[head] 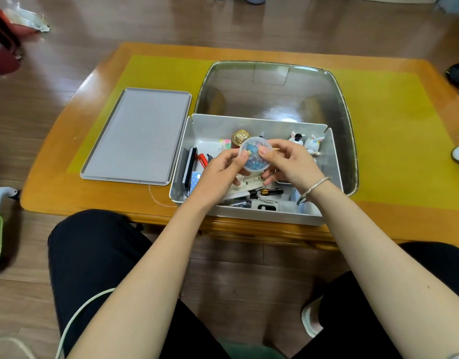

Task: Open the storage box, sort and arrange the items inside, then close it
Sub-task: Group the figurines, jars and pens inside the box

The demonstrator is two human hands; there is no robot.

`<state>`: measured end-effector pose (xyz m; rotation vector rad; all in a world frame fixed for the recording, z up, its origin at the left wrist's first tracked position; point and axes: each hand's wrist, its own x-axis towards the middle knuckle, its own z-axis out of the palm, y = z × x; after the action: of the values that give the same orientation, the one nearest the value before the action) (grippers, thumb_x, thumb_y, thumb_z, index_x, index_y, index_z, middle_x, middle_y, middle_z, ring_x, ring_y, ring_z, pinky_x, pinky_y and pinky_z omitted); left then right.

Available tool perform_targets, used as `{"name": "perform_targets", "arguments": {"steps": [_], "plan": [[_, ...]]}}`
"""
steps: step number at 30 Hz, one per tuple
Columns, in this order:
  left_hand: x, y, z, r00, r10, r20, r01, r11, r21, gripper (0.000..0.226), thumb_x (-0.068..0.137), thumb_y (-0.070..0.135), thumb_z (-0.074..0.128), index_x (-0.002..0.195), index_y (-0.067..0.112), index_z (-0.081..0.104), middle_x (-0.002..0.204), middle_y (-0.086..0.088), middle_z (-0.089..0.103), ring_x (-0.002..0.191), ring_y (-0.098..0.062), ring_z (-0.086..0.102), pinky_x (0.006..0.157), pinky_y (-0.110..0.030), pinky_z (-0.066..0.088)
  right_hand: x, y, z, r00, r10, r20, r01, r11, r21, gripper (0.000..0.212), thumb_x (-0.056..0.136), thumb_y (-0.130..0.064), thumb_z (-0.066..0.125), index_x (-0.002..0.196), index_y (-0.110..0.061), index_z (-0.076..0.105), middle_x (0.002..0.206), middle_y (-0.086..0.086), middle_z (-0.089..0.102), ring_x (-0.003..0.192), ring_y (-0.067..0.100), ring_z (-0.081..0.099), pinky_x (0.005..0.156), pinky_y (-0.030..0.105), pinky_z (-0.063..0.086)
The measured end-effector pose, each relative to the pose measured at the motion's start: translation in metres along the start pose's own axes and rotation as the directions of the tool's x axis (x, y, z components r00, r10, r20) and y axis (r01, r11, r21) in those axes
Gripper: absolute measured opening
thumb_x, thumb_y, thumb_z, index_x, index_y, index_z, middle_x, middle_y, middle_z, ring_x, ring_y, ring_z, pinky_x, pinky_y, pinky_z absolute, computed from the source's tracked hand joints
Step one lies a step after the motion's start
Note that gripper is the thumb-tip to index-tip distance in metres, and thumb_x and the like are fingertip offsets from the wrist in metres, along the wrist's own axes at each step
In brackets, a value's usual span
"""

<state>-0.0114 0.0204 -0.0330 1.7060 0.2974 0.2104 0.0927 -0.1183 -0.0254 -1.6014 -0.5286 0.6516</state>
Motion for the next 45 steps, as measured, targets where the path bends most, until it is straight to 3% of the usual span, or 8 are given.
{"name": "perform_targets", "arguments": {"steps": [3,9,14,21,26,31,37,45], "plan": [[0.002,-0.002,0.0,1.0,-0.014,0.005,0.014,1.0,-0.002,0.029,0.101,0.029,0.044,0.116,0.009,0.059,0.102,-0.005,0.065,0.091,-0.025,0.061,0.066,-0.025,0.05,-0.001,0.003,0.0,1.0,-0.014,0.015,0.014,1.0,0.011,0.021,0.09,-0.02,0.06,0.108,-0.01,0.061,0.073,0.01,0.065,0.054,0.016,0.061,0.051,0.028,0.057],[0.001,-0.002,-0.002,1.0,-0.003,0.024,0.003,1.0,0.0,0.025,0.1,0.023,0.046,0.12,0.009,0.054,0.097,0.002,0.06,0.085,-0.006,0.056,0.066,-0.017,0.051,-0.005,0.008,0.0,0.999,-0.032,0.03,0.032,0.999,-0.012,0.021,0.093,-0.03,0.054,0.106,-0.017,0.065,0.08,0.001,0.063,0.063,0.014,0.058,0.045,0.024,0.05],[-0.001,0.0,-0.003,0.999,0.005,0.041,-0.004,1.0,-0.031,0.016,0.099,0.02,0.048,0.114,0.014,0.051,0.096,0.004,0.06,0.083,0.002,0.058,0.069,-0.017,0.052,-0.001,0.007,-0.002,0.996,-0.08,0.028,0.082,0.995,-0.059,0.019,0.094,-0.032,0.052,0.095,-0.021,0.067,0.058,0.0,0.056,0.048,0.013,0.05,0.043,0.022,0.045],[-0.001,0.002,-0.003,0.999,-0.038,0.033,0.042,0.991,-0.124,0.01,0.098,0.026,0.05,0.105,0.022,0.056,0.095,0.003,0.063,0.085,-0.003,0.062,0.07,-0.022,0.052,0.001,0.003,-0.003,0.994,-0.1,0.048,0.1,0.995,-0.011,0.02,0.087,-0.038,0.056,0.089,-0.025,0.071,0.049,0.0,0.052,0.041,0.017,0.046,0.043,0.022,0.043],[0.0,0.002,-0.003,0.996,-0.082,0.029,0.084,0.994,-0.07,0.026,0.1,0.037,0.042,0.107,0.02,0.061,0.095,0.004,0.062,0.085,-0.007,0.055,0.068,-0.022,0.045,0.002,0.002,-0.005,0.993,-0.098,0.059,0.1,0.994,-0.042,0.025,0.089,-0.032,0.057,0.102,-0.014,0.068,0.056,-0.002,0.054,0.048,0.021,0.046,0.045,0.026,0.046],[0.0,0.001,-0.004,0.999,-0.051,0.015,0.052,0.998,-0.022,0.032,0.1,0.035,0.041,0.109,0.011,0.06,0.09,0.008,0.06,0.068,0.013,0.053,0.062,-0.009,0.043,-0.001,0.004,-0.004,0.993,-0.087,0.073,0.088,0.996,-0.007,0.024,0.087,-0.04,0.057,0.097,-0.023,0.071,0.055,0.003,0.046,0.048,0.02,0.041,0.045,0.028,0.038],[0.001,-0.001,-0.005,0.998,-0.055,0.008,0.055,0.996,-0.068,0.024,0.099,0.034,0.045,0.104,0.015,0.059,0.093,0.006,0.062,0.078,0.002,0.057,0.063,-0.015,0.048,0.001,0.003,0.003,0.997,-0.079,0.026,0.079,0.996,-0.03,0.027,0.091,-0.042,0.049,0.1,-0.026,0.071,0.045,-0.001,0.045,0.039,0.015,0.04,0.041,0.021,0.037],[0.003,-0.001,-0.007,0.997,-0.08,-0.022,0.068,0.938,-0.34,0.025,0.097,0.017,0.052,0.116,0.002,0.053,0.098,-0.003,0.067,0.088,-0.01,0.069,0.07,-0.022,0.057,-0.001,0.0,0.003,0.998,-0.031,0.061,0.027,0.997,0.066,0.018,0.095,-0.026,0.051,0.101,-0.017,0.065,0.081,0.004,0.06,0.062,0.009,0.058,0.043,0.021,0.049]]}}
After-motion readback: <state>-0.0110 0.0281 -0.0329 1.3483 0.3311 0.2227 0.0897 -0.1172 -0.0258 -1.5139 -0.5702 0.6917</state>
